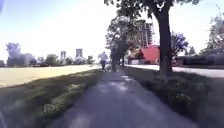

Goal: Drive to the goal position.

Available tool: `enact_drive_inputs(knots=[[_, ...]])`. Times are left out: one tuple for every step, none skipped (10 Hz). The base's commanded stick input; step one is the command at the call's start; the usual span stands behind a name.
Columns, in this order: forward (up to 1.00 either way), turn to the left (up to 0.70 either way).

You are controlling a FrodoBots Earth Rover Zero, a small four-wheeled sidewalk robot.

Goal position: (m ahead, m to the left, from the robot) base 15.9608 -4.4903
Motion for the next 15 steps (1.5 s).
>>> enact_drive_inputs(knots=[[1.0, 0.0], [1.0, 0.0], [1.0, 0.0], [1.0, 0.0], [1.0, 0.0], [1.0, 0.0], [1.0, 0.0], [1.0, 0.0], [1.0, 0.0], [1.0, 0.0], [1.0, 0.0], [1.0, 0.0], [1.0, 0.0], [1.0, 0.0], [1.0, 0.0]])
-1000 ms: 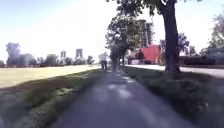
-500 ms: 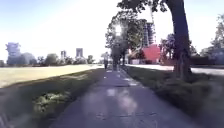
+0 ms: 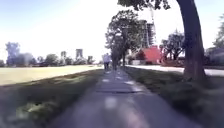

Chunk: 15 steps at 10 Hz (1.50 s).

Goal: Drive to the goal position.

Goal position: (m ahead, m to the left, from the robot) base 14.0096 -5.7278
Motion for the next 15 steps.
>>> enact_drive_inputs(knots=[[1.0, 0.0], [1.0, 0.01], [1.0, 0.1], [1.0, 0.07], [1.0, 0.05], [1.0, 0.02], [1.0, 0.0], [1.0, 0.0], [1.0, 0.0], [1.0, 0.0], [1.0, 0.0], [1.0, 0.0], [1.0, 0.0], [1.0, 0.0], [1.0, 0.0]])
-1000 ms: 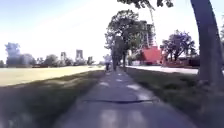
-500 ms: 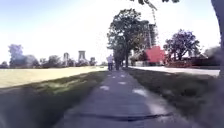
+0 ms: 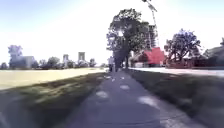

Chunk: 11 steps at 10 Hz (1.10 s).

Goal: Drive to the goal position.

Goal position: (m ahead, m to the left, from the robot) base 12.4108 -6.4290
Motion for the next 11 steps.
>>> enact_drive_inputs(knots=[[1.0, 0.0], [1.0, 0.0], [1.0, 0.0], [1.0, 0.0], [1.0, 0.0], [1.0, 0.0], [1.0, 0.0], [1.0, 0.0], [1.0, 0.0], [1.0, 0.0], [1.0, 0.0]])
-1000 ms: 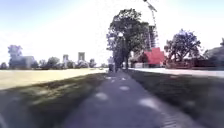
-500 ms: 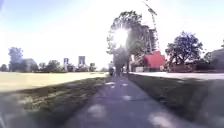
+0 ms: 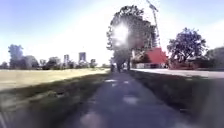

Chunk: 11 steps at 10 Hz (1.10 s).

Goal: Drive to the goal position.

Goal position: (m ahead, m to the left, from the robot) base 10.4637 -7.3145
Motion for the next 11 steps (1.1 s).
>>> enact_drive_inputs(knots=[[1.0, 0.0], [1.0, 0.0], [1.0, 0.0], [1.0, 0.0], [1.0, 0.0], [1.0, -0.01], [1.0, -0.06], [1.0, -0.24], [1.0, -0.17], [1.0, -0.1], [1.0, -0.02]])
